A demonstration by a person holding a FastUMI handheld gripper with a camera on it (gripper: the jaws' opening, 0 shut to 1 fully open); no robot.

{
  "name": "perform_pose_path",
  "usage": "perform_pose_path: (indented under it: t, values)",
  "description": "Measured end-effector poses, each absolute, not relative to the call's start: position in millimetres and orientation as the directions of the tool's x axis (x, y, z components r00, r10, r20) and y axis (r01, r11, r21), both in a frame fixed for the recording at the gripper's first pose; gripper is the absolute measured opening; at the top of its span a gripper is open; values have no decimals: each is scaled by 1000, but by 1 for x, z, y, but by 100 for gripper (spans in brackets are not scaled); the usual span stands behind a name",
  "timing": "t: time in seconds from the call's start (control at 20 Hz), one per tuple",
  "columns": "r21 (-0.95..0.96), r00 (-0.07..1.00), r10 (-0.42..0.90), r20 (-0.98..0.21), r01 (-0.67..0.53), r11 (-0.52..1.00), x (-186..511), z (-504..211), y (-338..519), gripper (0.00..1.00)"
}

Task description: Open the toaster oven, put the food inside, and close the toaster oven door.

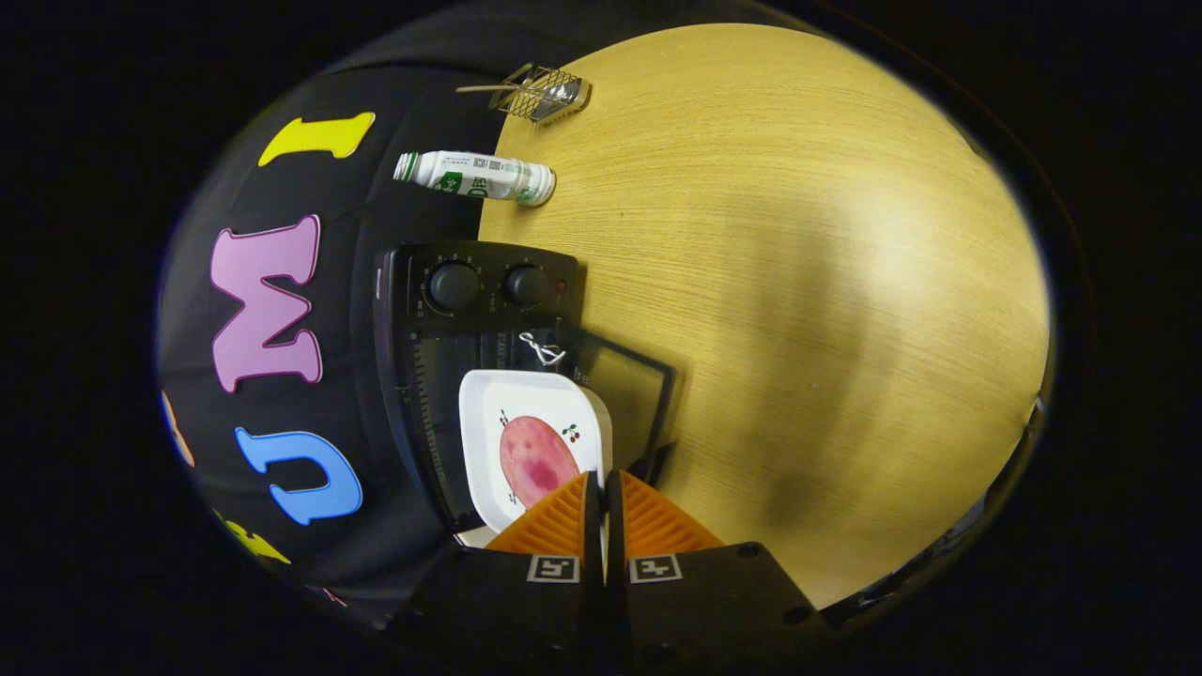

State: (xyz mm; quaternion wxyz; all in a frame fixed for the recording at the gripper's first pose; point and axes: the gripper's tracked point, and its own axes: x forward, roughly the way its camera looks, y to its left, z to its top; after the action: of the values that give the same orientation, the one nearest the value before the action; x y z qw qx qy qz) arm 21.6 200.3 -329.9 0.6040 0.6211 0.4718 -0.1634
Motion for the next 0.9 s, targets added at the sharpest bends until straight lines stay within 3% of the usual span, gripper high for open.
perform_pose_path:
  t: [0.45,0.9]
  values:
    - [520,502,197,-842,853,51,97,-369,256,5]
    - [519,511,171,-843,855,3,135,-384,273,5]
